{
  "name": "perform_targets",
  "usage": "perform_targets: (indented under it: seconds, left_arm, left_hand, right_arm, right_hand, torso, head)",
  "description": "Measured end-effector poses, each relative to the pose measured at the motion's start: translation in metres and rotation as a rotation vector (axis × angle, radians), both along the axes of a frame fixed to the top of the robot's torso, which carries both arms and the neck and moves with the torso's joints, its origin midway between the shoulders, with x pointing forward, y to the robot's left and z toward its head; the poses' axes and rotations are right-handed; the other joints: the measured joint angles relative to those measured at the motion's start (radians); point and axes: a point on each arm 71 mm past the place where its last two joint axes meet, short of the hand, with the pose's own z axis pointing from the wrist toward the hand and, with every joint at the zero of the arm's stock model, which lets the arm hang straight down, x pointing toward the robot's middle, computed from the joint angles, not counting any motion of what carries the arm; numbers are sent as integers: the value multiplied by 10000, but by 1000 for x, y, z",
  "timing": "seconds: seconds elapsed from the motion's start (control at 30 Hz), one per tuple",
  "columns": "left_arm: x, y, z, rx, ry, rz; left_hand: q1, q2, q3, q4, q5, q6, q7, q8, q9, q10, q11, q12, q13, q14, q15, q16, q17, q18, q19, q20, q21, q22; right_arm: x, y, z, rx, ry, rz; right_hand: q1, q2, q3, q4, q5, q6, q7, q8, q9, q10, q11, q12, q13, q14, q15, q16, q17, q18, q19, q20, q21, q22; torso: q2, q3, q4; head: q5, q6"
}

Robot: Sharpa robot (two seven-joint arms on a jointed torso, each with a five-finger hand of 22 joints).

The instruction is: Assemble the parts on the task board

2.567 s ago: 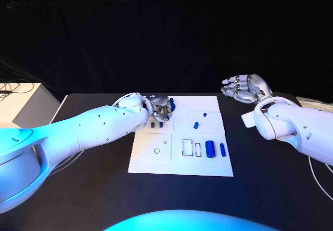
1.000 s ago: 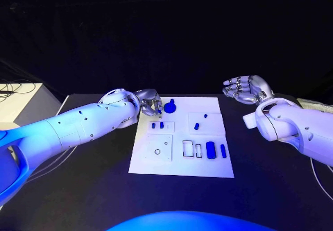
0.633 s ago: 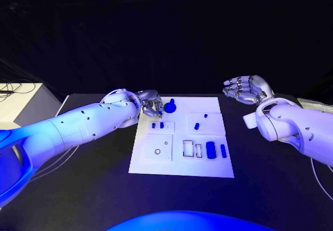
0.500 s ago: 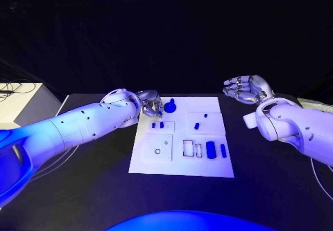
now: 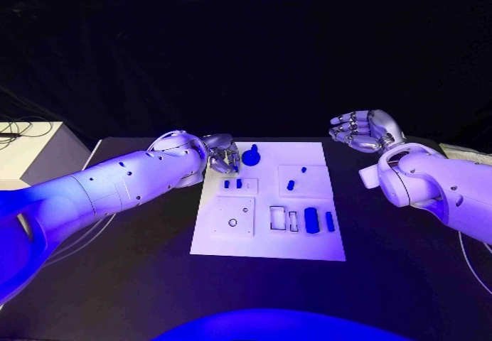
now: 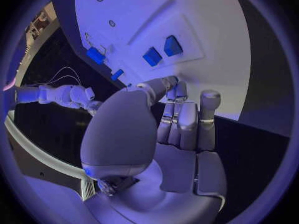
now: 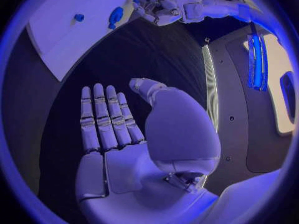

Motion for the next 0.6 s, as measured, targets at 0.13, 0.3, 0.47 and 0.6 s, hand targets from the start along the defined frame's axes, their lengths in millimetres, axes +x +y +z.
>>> perform_targets:
  seconds: [0.13, 0.3, 0.47, 0.6]
  left_arm:
    - [0, 0, -1, 13, 86, -13]
    - [0, 0, -1, 35, 175, -4]
    - [0, 1, -1, 55, 219, 14]
    - [-1, 1, -1, 65, 243, 19]
  left_hand:
    - [0, 0, 0, 0, 0, 13, -13, -37, -1, 0, 0, -36, 0, 0, 0, 0, -12, 0, 0, 0, 0, 0]
    - [0, 0, 0, 0, 0, 13, -13, -38, -2, 0, 0, -36, 0, 0, 0, 0, -12, 0, 0, 0, 0, 0]
    - [0, -1, 0, 0, -1, 20, -5, -48, -2, 0, 0, -36, 1, 0, 0, 0, -33, 0, -38, 38, 0, -3]
    - [1, -1, 0, 0, -3, 40, 12, -49, -2, 0, 0, -35, 1, 0, 0, 0, -38, 0, -38, 38, 0, -13]
  right_arm:
    - [0, 0, 0, -2, 0, -3]
    - [0, 0, 0, -3, 2, -3]
    - [0, -1, 0, -8, 2, -17]
    - [0, -1, 0, -9, 3, -17]
  right_hand:
    - [0, 0, 0, 0, 0, 0, 0, 0, 1, 0, 0, 0, 0, 0, 0, 0, 0, 1, 0, 0, 0, 0]
    - [0, 0, 0, 0, 0, 0, 0, 0, 1, 0, 0, 0, 0, 0, 0, 0, 0, 0, 0, 0, 0, 0]
    - [0, 0, 0, 0, 0, 0, 0, 0, 1, 0, 0, 0, 0, 0, 0, 0, 1, 0, 0, 0, 0, 1]
    - [0, 0, 0, 0, 0, 0, 0, 0, 1, 0, 0, 0, 0, 0, 0, 0, 1, 0, 0, 0, 0, 1]
  torso:
    - [0, 0, 1]
    - [0, -6, 8]
    - [-2, -6, 12]
    - [-2, -10, 11]
  head:
    - [-7, -10]
    - [-16, -12]
    - [-59, -44]
    - [-77, -54]
